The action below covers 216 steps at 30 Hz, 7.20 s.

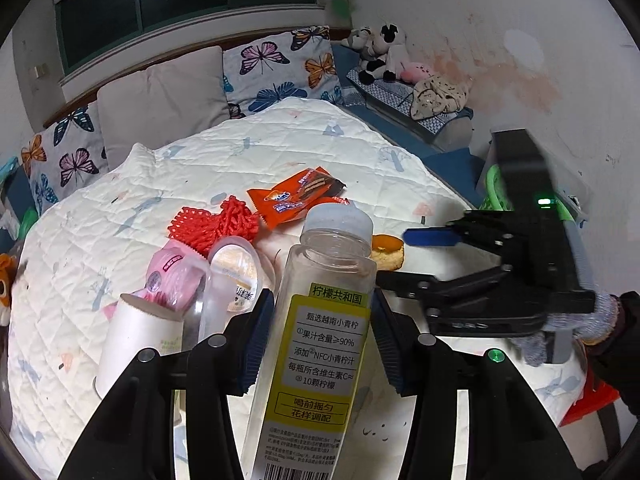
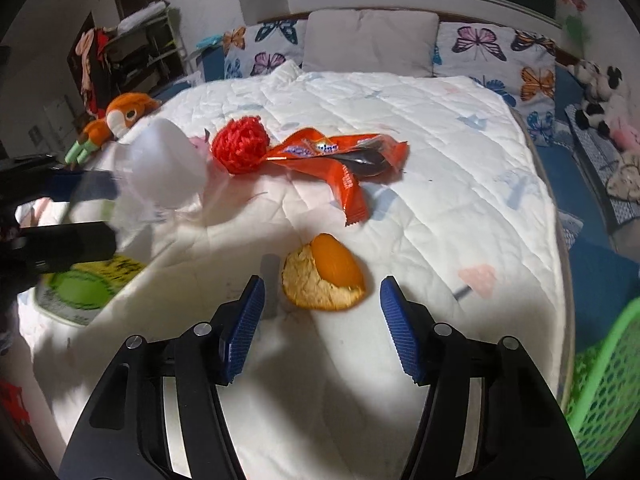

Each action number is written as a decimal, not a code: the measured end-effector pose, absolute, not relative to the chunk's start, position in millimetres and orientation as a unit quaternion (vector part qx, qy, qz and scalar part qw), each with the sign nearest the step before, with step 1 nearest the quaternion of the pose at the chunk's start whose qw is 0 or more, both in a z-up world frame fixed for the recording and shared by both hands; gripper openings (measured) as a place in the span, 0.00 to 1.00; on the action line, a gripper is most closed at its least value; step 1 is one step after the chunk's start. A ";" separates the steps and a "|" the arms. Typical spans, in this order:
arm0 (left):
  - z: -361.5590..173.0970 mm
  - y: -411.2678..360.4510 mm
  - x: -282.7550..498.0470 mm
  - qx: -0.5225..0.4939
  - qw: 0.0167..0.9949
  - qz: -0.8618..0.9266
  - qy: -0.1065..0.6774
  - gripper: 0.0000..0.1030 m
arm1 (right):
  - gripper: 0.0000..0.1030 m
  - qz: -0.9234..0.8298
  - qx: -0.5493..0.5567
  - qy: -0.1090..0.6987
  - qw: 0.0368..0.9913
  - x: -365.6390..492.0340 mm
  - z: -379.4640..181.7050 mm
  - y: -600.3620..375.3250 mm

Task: Collect trash
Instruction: 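Grasp the orange peel with the right gripper while the left grasps the juice bottle, then carry the orange peel into the green basket and open the right gripper, then drop the lemon juice bottle into the basket by opening the left gripper, then grasp the white paper cup with the left gripper while the right grasps the clear plastic box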

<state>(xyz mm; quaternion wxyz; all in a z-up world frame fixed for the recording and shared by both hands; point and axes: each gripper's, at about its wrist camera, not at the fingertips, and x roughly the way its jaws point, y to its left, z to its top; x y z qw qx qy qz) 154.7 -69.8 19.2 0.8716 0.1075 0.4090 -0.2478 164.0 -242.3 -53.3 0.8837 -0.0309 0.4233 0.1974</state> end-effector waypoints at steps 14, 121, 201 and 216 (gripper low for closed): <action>14.4 -59.6 148.2 0.086 0.876 -0.240 0.409 0.46 | 0.38 0.179 -0.055 0.424 0.886 161.8 -57.8 -239.1; 13.6 -364.3 119.8 0.117 0.791 -0.415 0.435 0.48 | 0.64 -0.099 0.162 0.344 0.920 -83.8 -19.7 -506.8; 10.8 82.9 180.2 0.002 0.898 -0.159 0.410 0.56 | 0.55 0.262 0.096 0.415 0.866 143.9 1.2 -146.3; 9.4 98.6 172.1 -0.023 0.901 -0.154 0.406 0.56 | 0.49 0.279 0.157 0.462 0.827 173.2 -42.6 -129.9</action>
